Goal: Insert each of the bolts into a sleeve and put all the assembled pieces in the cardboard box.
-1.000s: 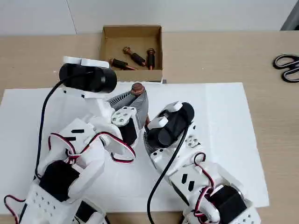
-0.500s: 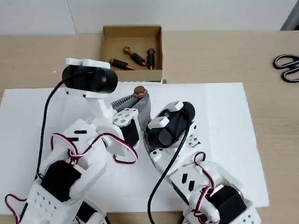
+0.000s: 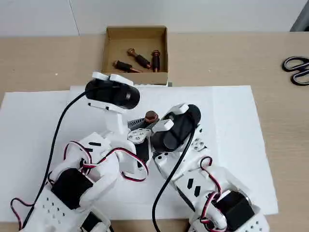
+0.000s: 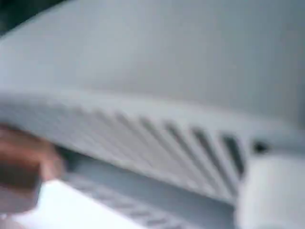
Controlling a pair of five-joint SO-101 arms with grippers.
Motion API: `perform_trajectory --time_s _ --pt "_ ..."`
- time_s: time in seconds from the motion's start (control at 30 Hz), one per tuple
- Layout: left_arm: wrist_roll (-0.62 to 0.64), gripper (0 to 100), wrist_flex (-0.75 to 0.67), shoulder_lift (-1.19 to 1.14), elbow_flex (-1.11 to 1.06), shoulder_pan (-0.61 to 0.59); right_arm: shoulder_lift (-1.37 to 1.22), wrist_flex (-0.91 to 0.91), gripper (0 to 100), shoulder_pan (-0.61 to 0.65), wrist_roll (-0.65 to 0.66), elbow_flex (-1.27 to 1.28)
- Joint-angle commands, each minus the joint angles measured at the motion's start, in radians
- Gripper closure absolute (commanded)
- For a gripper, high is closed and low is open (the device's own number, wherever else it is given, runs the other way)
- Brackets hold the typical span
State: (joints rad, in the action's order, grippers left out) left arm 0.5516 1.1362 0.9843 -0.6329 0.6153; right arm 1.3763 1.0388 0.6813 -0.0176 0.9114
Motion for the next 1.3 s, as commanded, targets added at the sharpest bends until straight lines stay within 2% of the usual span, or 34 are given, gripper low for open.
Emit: perform_trajectory --time_s 0.0,0.13,0.3,0.77,1.0,1.13,1.27 --pt "-0.061 100 0.008 0.002 -0.015 -0.002 0.004 -0.022 99.5 -0.01 0.012 -0.095" --pt "-0.164 98 0.014 0.002 -0.01 -0.003 0.004 -0.022 99.5 -0.01 0.012 -0.097" --pt "-0.206 90 0.014 0.002 -0.005 -0.003 0.004 -0.021 99.5 -0.01 0.012 -0.092" --pt "-0.245 89 0.018 -0.005 0.079 -0.037 0.007 0.027 99.5 -0.01 0.006 -0.069" --pt "-0.249 88 0.115 -0.006 0.157 -0.06 0.012 0.022 99.5 -0.01 0.005 -0.041" --pt "-0.247 83 0.178 -0.006 0.157 -0.074 0.01 0.021 99.5 -0.01 0.005 -0.041" --pt "-0.242 82 0.192 -0.006 0.157 -0.072 0.008 0.021 99.5 -0.01 0.005 -0.041"
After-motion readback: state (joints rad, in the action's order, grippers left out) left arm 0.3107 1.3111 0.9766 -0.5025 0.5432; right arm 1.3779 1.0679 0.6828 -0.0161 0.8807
